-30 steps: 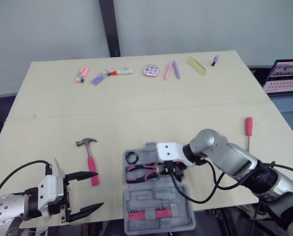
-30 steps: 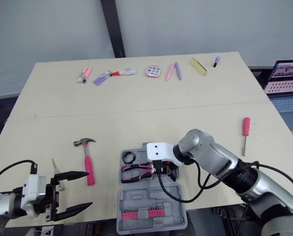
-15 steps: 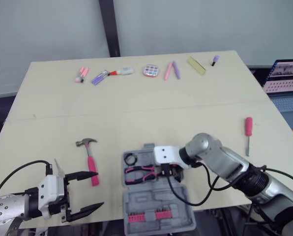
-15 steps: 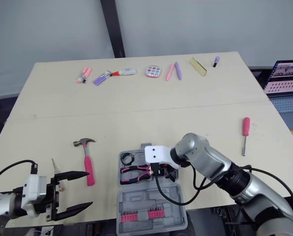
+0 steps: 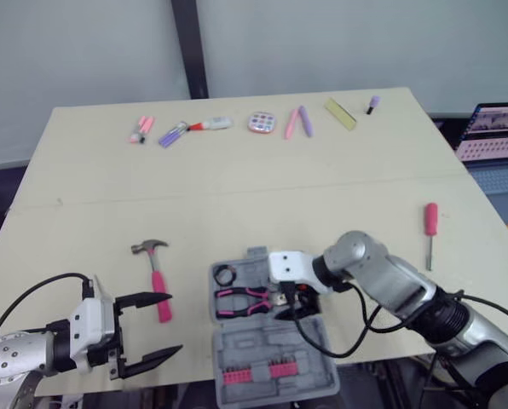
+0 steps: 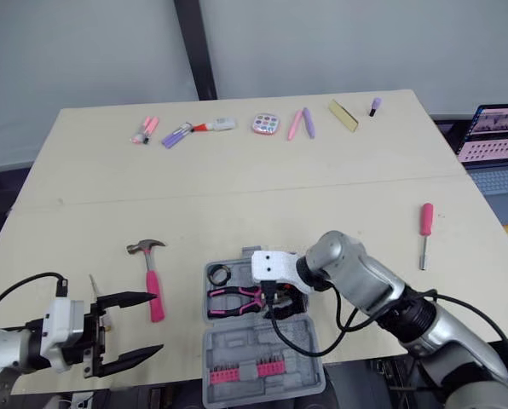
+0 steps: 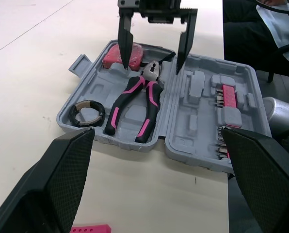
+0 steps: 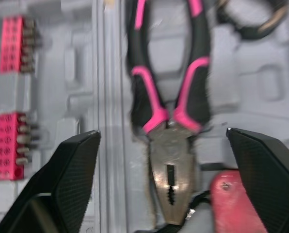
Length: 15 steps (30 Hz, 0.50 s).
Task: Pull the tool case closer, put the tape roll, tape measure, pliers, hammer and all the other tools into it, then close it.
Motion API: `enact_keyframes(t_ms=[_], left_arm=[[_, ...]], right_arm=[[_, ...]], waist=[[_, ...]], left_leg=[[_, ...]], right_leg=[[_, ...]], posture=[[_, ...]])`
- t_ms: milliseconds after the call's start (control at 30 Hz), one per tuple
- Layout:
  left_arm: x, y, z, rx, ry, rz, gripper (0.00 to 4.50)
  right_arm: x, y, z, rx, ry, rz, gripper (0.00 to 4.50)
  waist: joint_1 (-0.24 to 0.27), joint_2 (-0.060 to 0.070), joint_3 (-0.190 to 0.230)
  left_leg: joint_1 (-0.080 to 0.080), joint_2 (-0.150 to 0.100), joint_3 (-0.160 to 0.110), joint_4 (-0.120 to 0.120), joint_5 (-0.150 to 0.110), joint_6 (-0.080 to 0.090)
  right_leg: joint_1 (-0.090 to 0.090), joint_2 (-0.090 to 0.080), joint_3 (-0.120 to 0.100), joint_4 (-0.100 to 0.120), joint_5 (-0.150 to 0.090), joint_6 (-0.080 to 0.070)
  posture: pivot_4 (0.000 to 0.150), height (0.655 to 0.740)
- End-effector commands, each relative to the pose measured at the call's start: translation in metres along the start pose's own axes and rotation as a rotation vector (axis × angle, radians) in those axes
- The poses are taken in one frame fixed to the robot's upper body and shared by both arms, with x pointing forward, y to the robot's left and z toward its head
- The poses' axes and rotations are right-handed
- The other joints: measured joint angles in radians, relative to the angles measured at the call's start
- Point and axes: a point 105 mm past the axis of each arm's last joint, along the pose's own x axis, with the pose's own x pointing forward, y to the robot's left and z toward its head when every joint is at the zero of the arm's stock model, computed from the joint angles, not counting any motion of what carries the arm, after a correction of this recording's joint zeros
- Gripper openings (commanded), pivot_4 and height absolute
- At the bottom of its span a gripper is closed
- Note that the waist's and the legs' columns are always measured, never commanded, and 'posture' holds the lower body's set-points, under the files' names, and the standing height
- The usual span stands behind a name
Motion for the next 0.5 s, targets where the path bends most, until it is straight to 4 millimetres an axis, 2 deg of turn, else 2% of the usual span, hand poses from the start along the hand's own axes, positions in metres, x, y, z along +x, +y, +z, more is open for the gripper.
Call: enact_keyframes(t_ms=[33, 133, 200, 333, 367, 500], left_arm=[[0.002, 0.001, 0.004, 0.026, -0.011, -0.006, 4.5], [0.005, 0.001, 0.004, 0.027, -0.016, -0.009, 4.5], [0.005, 0.001, 0.004, 0.027, -0.017, -0.011, 4.5], [0.005, 0.001, 0.004, 0.027, -0.017, -0.013, 4.5], [0.006, 0.002, 0.005, 0.028, -0.017, -0.013, 4.5], [0.006, 0.001, 0.005, 0.029, -0.016, -0.01, 4.5]], right_arm=[[-0.009, -0.001, 0.02, 0.021, -0.145, -0.019, 4.47], [-0.009, 0.001, 0.021, 0.013, -0.245, -0.024, 3.56], [-0.007, 0.002, 0.024, 0.028, -0.313, -0.024, 2.62], [-0.001, 0.003, 0.022, 0.055, -0.401, -0.032, 0.41], [0.003, 0.002, 0.017, 0.067, -0.395, -0.037, 0.04], [0.011, -0.003, 0.004, 0.098, -0.376, -0.068, 0.04]], waist=[[0.0, 0.0, 0.0], [0.002, -0.001, 0.0], [0.0, -0.001, 0.0], [0.0, -0.001, -0.001], [0.0, -0.001, -0.001], [-0.001, -0.001, -0.001]], left_leg=[[0.0, 0.0, 0.0, 0.0, 0.0, 0.0], [0.0, 0.0, 0.0, 0.0, 0.0, 0.0], [0.0, 0.0, 0.0, 0.0, 0.0, 0.0], [0.001, 0.0, 0.0, 0.0, 0.0, 0.0], [0.001, 0.0, 0.0, 0.0, 0.0, 0.0], [0.001, 0.0, 0.001, 0.0, 0.0, 0.0]], right_leg=[[0.0, 0.0, 0.0, 0.0, 0.0, 0.0], [0.001, 0.0, 0.0, 0.0, 0.0, 0.0], [0.001, 0.0, 0.0, 0.0, 0.0, 0.0], [0.001, 0.0, 0.0, 0.001, 0.0, 0.0], [0.001, 0.0, 0.0, 0.001, 0.0, 0.0], [0.001, 0.0, 0.0, 0.001, 0.0, 0.0]], posture=[[0.15, 0.74], [0.15, 0.74], [0.15, 0.74], [0.15, 0.74], [0.15, 0.74], [0.15, 0.74]])
